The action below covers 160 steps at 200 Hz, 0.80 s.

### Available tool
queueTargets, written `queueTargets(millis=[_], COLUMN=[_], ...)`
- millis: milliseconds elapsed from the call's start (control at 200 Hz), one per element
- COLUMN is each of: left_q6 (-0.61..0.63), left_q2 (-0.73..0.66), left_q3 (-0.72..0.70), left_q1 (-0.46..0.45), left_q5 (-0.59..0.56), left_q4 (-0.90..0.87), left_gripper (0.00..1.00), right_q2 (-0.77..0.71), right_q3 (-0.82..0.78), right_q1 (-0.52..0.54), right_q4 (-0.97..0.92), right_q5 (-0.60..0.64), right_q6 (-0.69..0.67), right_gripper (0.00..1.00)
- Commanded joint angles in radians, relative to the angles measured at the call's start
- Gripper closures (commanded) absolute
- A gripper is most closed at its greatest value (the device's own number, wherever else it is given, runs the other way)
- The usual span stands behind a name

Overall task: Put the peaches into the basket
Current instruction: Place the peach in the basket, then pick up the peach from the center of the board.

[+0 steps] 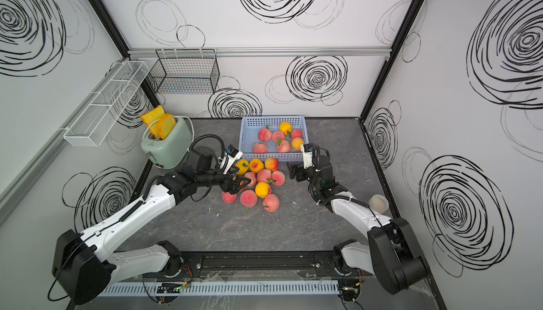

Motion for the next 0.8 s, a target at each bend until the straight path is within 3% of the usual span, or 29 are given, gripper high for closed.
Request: queueTargets(millis=[0, 235, 425, 795], left_q6=[-0.092, -0.224, -0.300, -0.360], left_q2=[0.031, 0.035, 0.056, 0.086], left_q3=[-0.028, -0.084, -0.141, -0.222], left_q1=[0.009, 0.012, 0.016, 0.029], left_q5=[-0.100, -0.272, -0.287, -0.344], left_q4=[0.060, -0.004, -0.027, 0.020], left_gripper=[0.13, 0.13, 0.13, 0.17], right_q2=[-0.066, -0.261, -0.403, -0.363], right_q3=[-0.096, -0.279, -0.357, -0.339], right_q1=[0.085, 0.253, 0.286, 0.369], right_q4=[0.097, 0.066, 0.106, 0.119], right_q5=[-0.030, -0.036, -0.074, -0.057], right_q6=[-0.013, -0.046, -0.055, -0.102], right_gripper=[0.11, 0.13, 0.13, 0.13])
